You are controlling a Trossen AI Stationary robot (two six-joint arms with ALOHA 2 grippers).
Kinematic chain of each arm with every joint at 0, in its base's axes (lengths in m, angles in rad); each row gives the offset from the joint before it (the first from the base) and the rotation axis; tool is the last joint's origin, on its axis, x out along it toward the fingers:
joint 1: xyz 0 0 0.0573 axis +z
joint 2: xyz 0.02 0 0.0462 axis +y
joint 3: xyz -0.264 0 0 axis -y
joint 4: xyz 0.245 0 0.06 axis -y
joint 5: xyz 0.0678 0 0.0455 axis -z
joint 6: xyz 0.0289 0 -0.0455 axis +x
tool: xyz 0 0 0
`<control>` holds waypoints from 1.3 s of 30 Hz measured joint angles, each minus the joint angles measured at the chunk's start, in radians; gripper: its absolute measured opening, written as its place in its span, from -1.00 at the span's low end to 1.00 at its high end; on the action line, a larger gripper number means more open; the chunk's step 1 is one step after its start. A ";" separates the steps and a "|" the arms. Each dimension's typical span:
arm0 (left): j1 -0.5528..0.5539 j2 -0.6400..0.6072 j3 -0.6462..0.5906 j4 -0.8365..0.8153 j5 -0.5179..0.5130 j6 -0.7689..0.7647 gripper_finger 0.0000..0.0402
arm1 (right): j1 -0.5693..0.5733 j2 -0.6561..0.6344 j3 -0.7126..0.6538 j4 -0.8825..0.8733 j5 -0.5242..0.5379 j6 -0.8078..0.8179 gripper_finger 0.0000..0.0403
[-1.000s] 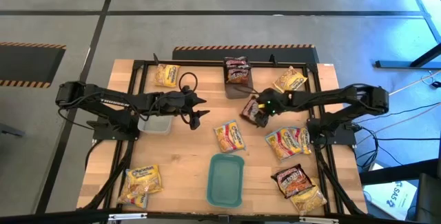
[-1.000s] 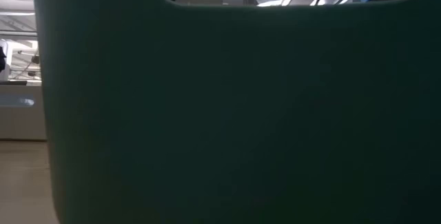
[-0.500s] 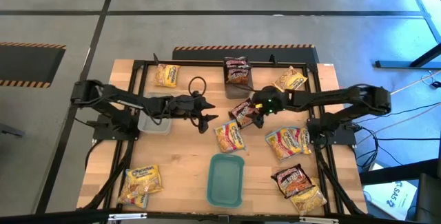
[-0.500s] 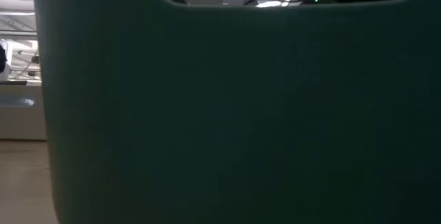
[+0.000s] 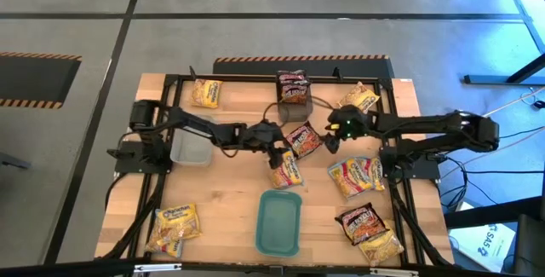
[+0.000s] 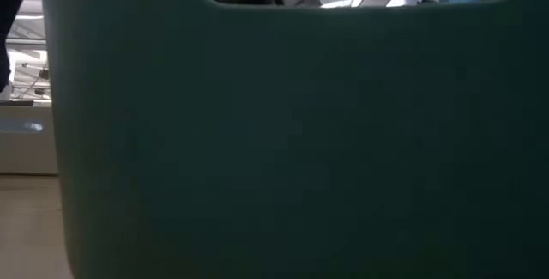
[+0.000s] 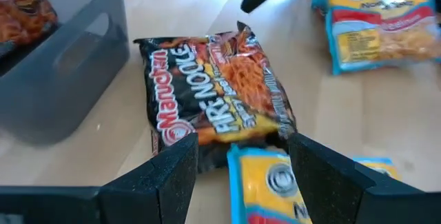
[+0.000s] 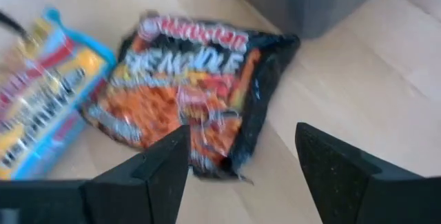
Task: Sort Maruchan noodles
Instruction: Put the black noodle pack into the black bin
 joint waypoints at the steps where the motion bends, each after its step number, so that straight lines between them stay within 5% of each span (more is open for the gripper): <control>1: 0.004 0.022 0.019 -0.001 0.000 0.001 0.10 | -0.029 0.004 -0.010 0.032 -0.035 0.016 0.22; 8: 0.029 0.117 0.062 -0.021 0.000 0.001 0.10 | -0.154 0.068 -0.035 0.123 -0.210 0.083 0.22; 25: 0.069 0.158 0.063 -0.032 0.000 0.001 0.10 | -0.151 0.374 -0.035 0.424 -0.443 0.180 0.22; 39: 0.069 0.158 0.063 -0.034 0.000 0.001 0.10 | -0.149 0.425 -0.035 0.607 -0.602 0.240 0.22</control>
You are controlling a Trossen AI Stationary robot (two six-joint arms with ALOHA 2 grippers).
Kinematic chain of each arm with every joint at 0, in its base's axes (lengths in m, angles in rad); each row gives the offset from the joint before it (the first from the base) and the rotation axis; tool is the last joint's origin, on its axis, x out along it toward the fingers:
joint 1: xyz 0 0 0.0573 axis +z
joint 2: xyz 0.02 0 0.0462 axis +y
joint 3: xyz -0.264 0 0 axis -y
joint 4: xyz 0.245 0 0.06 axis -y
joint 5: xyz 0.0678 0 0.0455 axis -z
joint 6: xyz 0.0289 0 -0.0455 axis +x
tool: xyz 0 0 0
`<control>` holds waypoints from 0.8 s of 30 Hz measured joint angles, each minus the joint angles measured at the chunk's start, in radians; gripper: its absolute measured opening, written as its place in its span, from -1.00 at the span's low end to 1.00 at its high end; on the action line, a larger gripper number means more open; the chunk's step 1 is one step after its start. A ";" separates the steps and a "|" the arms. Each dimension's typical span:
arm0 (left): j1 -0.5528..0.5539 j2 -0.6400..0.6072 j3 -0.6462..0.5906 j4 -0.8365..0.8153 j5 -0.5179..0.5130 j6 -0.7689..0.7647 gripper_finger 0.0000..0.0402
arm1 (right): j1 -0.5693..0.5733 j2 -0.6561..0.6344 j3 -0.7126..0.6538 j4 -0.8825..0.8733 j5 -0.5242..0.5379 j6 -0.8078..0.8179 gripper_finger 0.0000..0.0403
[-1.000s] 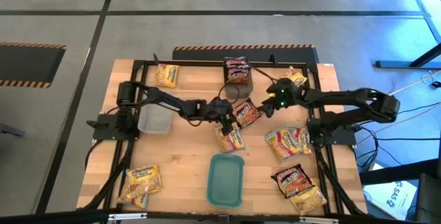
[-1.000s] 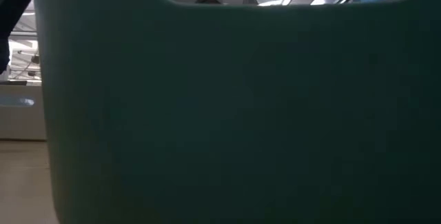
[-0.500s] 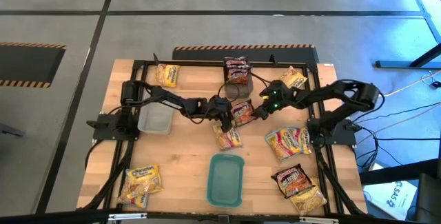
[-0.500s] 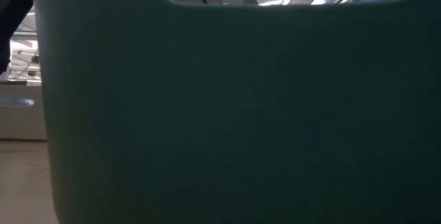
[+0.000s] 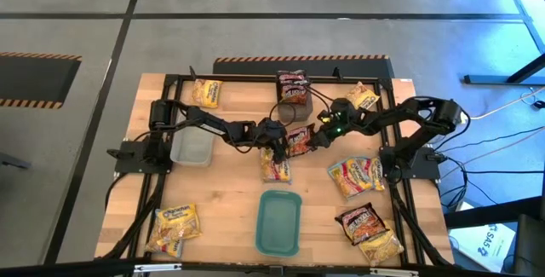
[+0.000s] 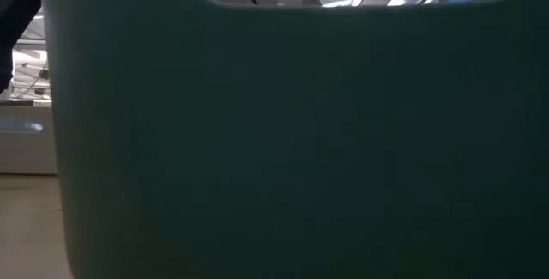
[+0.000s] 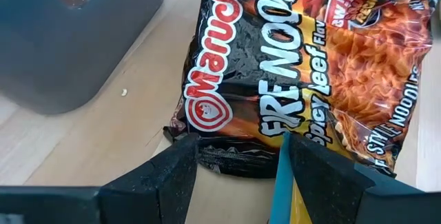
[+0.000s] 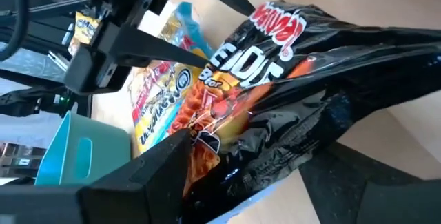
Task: Sort Maruchan noodles
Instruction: Put the black noodle pack into the black bin
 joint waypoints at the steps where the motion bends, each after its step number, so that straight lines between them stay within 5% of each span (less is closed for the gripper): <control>1: 0.000 0.000 0.000 0.001 0.000 0.000 0.10 | 0.000 0.000 0.000 0.001 0.006 0.003 0.22; 6: -0.009 0.000 0.000 0.011 -0.004 0.000 0.10 | 0.000 0.000 0.000 0.028 0.032 0.028 0.22; 12: -0.017 0.000 0.000 0.027 0.003 0.002 0.10 | 0.000 0.000 0.000 0.038 -0.066 0.045 0.22; 18: -0.016 0.000 0.000 0.059 0.000 0.001 0.10 | 0.000 0.000 0.001 0.027 0.057 0.070 0.22; 24: -0.022 0.000 0.001 0.078 0.000 0.046 0.10 | 0.014 0.000 0.001 0.033 0.056 0.065 0.16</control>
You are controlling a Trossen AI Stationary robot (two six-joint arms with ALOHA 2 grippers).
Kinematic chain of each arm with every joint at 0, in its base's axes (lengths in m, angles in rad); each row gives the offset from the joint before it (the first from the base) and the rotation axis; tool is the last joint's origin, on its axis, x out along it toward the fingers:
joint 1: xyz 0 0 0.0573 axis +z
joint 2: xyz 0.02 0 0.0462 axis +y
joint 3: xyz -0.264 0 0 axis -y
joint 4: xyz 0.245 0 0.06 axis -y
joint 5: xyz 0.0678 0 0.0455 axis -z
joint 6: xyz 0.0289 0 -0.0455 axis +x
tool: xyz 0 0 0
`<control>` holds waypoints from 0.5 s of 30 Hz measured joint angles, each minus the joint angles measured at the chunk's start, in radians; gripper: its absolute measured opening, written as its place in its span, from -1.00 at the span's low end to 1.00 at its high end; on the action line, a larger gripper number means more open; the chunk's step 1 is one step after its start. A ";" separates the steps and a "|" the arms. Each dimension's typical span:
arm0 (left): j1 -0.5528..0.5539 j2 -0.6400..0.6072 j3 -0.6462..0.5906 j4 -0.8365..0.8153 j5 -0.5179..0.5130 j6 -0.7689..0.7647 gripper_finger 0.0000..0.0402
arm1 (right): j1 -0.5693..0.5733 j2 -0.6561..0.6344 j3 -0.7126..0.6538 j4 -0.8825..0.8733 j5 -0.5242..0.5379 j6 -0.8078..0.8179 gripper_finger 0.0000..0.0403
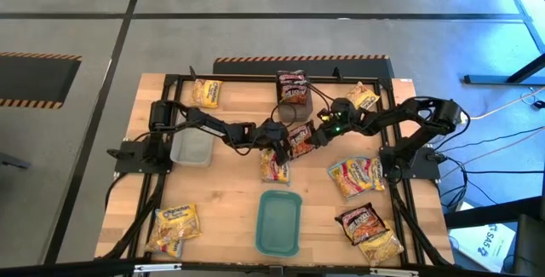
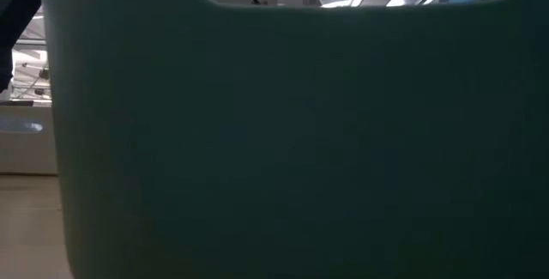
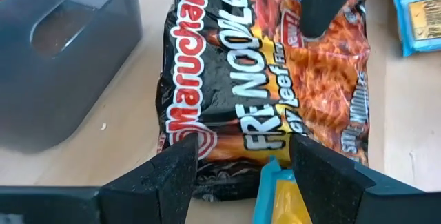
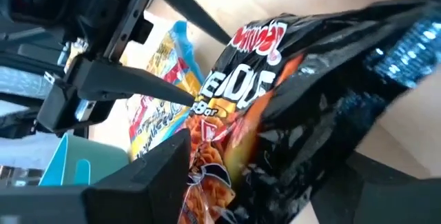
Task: Sort Maruchan noodles
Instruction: Put the black noodle pack into the black bin
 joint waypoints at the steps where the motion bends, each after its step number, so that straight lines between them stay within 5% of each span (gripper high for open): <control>1: 0.000 0.000 0.000 0.007 0.000 0.002 0.10 | 0.008 0.000 0.000 0.001 0.005 -0.005 0.12; 9: -0.012 -0.019 -0.001 0.010 -0.007 0.005 0.10 | 0.069 -0.004 0.000 -0.001 0.041 -0.050 -0.39; 15: -0.043 -0.070 -0.001 -0.022 -0.023 0.032 0.10 | 0.076 -0.019 0.000 -0.006 0.031 -0.135 -0.40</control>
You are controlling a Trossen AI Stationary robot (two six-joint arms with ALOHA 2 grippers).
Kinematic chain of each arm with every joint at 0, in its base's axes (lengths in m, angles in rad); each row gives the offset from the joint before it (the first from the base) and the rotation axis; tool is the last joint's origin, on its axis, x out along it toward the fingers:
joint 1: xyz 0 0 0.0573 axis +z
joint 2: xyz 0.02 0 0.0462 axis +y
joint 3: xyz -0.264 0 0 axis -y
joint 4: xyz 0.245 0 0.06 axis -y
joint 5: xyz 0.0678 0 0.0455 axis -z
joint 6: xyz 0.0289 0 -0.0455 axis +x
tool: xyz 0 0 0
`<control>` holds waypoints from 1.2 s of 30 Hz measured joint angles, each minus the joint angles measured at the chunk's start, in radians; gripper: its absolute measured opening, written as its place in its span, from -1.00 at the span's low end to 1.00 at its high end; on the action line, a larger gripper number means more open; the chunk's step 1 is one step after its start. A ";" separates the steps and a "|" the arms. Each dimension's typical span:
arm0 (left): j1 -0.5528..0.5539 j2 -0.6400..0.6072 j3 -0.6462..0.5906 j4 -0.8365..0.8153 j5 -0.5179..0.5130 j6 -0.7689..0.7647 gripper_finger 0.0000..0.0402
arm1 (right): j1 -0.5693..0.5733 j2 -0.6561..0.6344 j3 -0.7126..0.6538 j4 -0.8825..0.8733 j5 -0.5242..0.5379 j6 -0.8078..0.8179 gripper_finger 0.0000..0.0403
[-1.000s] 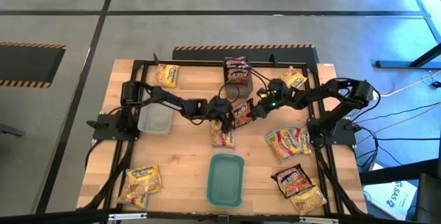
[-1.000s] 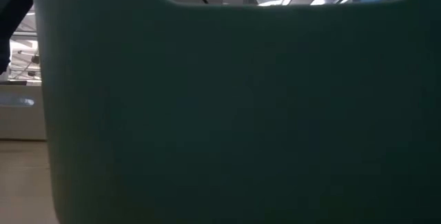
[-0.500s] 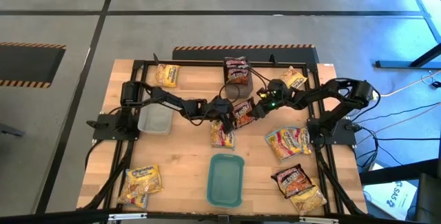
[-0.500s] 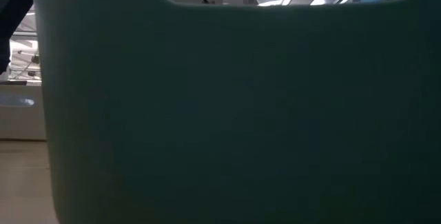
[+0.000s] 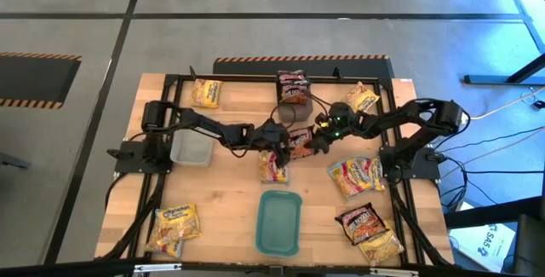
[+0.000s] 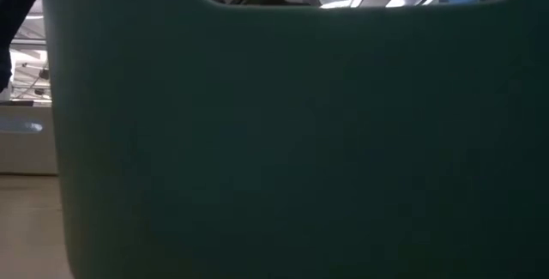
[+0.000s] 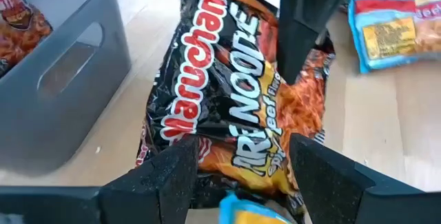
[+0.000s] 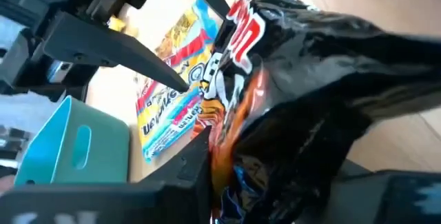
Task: Sort Maruchan noodles
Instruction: Put the black noodle pack into the black bin
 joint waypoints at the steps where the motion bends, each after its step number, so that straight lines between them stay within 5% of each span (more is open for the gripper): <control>1: -0.008 -0.016 0.000 -0.020 0.000 0.006 0.10 | 0.004 -0.006 0.000 -0.002 -0.002 -0.006 -0.39; 5: -0.040 -0.113 0.000 -0.116 -0.001 0.051 0.10 | 0.003 -0.078 0.000 -0.073 -0.061 -0.046 -0.45; 13: -0.081 -0.322 -0.042 -0.271 -0.006 0.158 0.10 | 0.002 -0.327 0.000 -0.272 -0.009 -0.168 -0.56; 22: -0.081 -0.527 -0.435 0.291 0.005 0.111 0.10 | 0.002 -0.509 0.001 -0.237 0.071 -0.228 -0.55; 30: -0.080 -0.542 -0.486 0.371 0.051 0.076 0.10 | 0.074 -0.511 0.000 -0.173 0.124 -0.223 -0.53; 36: -0.050 -0.537 -0.479 0.370 -0.005 0.068 0.16 | 0.123 -0.510 0.029 -0.167 0.123 -0.225 -0.54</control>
